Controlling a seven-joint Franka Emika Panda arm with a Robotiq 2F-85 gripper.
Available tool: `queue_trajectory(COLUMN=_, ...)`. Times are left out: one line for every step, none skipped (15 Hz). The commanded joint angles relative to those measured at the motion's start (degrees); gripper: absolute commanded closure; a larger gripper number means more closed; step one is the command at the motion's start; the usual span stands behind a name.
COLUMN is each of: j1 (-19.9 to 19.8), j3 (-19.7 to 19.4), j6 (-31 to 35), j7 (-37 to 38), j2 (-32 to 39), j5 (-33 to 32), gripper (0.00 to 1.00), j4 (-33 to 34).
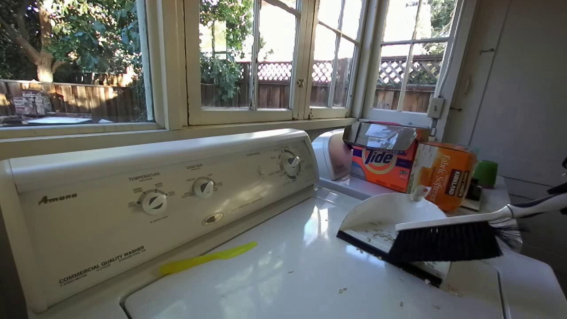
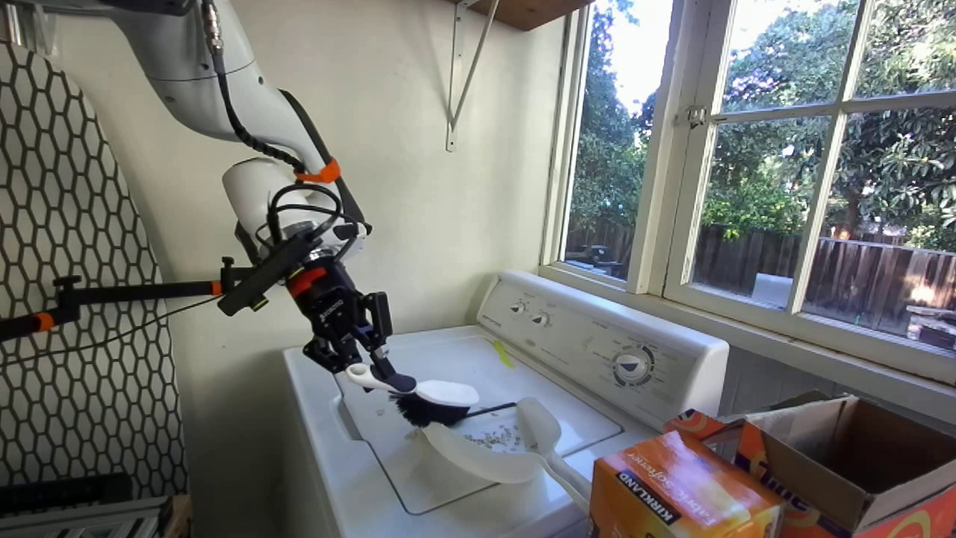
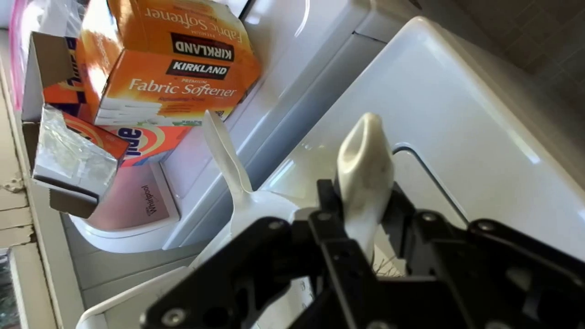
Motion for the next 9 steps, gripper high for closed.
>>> queue_trajectory(j1=2.6, j3=-4.4, j6=-0.1, j7=1.6, j2=-1.2, j5=0.0, gripper=0.93, j4=-1.5)
queue_trajectory(j1=2.9, j3=-5.0, j6=-0.1, j7=1.6, j2=-1.4, j5=0.1, gripper=0.93, j4=-1.5)
queue_trajectory(j1=3.4, j3=-5.5, j6=-0.1, j7=1.5, j2=-1.6, j5=0.0, gripper=0.93, j4=-1.5)
queue_trajectory(j1=4.0, j3=-6.0, j6=0.1, j7=1.7, j2=-1.8, j5=-0.3, gripper=0.93, j4=-1.7)
queue_trajectory(j1=4.6, j3=-6.7, j6=0.1, j7=2.3, j2=-2.2, j5=-0.6, gripper=0.93, j4=-1.9)
queue_trajectory(j1=5.5, j3=-7.5, j6=0.1, j7=3.6, j2=-2.6, j5=-1.4, gripper=0.93, j4=-2.4)
queue_trajectory(j1=6.8, j3=-8.6, j6=0.1, j7=5.2, j2=-2.9, j5=-3.0, gripper=0.93, j4=-3.4)
queue_trajectory(j1=8.0, j3=-9.6, j6=0.1, j7=6.5, j2=-3.2, j5=-4.4, gripper=0.93, j4=-4.0)
queue_trajectory(j1=8.9, j3=-10.3, j6=0.1, j7=7.5, j2=-3.6, j5=-5.6, gripper=0.93, j4=-4.4)
